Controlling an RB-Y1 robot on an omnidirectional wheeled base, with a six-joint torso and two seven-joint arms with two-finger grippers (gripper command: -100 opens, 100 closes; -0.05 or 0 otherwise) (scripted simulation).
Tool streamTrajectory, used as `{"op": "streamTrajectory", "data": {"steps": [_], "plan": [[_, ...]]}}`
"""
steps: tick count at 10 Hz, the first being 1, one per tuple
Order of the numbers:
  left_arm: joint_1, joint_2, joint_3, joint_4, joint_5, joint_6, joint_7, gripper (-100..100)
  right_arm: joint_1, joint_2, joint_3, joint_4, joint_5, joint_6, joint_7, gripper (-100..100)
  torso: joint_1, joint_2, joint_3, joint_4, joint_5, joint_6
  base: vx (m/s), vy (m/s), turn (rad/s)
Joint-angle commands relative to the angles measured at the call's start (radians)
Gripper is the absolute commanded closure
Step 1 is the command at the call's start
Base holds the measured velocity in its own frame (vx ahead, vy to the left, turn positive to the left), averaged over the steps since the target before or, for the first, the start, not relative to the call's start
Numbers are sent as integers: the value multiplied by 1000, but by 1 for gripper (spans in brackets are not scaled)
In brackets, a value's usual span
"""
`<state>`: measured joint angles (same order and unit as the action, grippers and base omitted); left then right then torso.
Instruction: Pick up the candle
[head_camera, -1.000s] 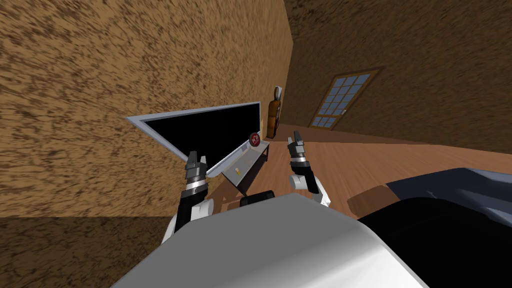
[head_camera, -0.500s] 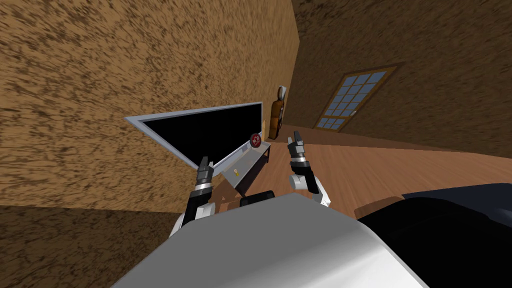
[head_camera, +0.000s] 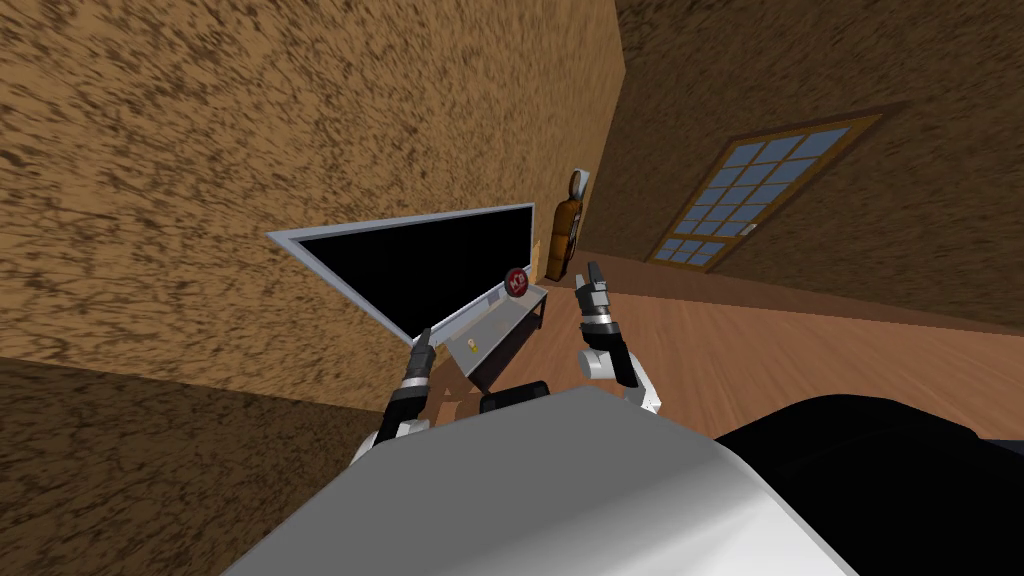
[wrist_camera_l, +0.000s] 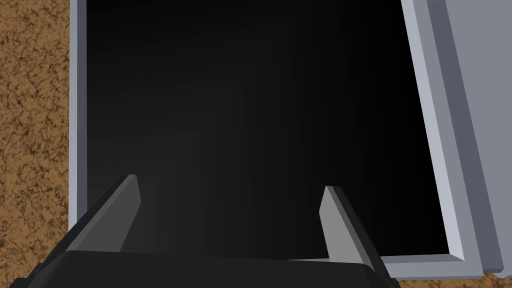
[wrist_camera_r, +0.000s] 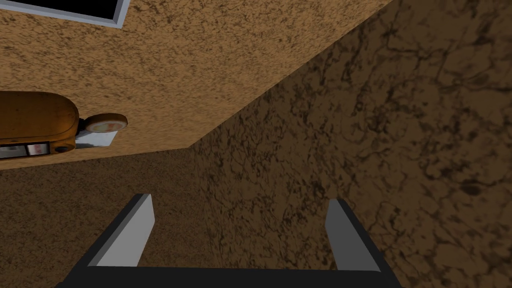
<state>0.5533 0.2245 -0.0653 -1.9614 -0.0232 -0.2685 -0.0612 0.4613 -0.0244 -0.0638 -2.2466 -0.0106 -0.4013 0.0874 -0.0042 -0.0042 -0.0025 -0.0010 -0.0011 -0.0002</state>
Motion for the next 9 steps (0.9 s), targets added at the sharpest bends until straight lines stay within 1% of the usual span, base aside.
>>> {"op": "streamTrajectory", "data": {"steps": [1, 2, 4, 9], "plan": [[-10, 4, -12, 38, -1, 14, -7, -100, 0, 0, 0, 0, 0, 0, 0, 0, 0, 0, 0, 0, 0, 0, 28, -38, 109], [-10, 4, -12, 38, -1, 14, -7, -100, 0, 0, 0, 0, 0, 0, 0, 0, 2, 1, 1, 0, 0, 0, 14, -20, 56], [-10, 4, -12, 38, -1, 14, -7, -100, 0, 0, 0, 0, 0, 0, 0, 0, 5, 3, 2, 1, 1, 1, -11, 15, -42], [-10, 4, -12, 38, -1, 14, -7, -100, 0, 0, 0, 0, 0, 0, 0, 0, 4, 3, 2, 1, 1, 0, 2, -3, 8]]}}
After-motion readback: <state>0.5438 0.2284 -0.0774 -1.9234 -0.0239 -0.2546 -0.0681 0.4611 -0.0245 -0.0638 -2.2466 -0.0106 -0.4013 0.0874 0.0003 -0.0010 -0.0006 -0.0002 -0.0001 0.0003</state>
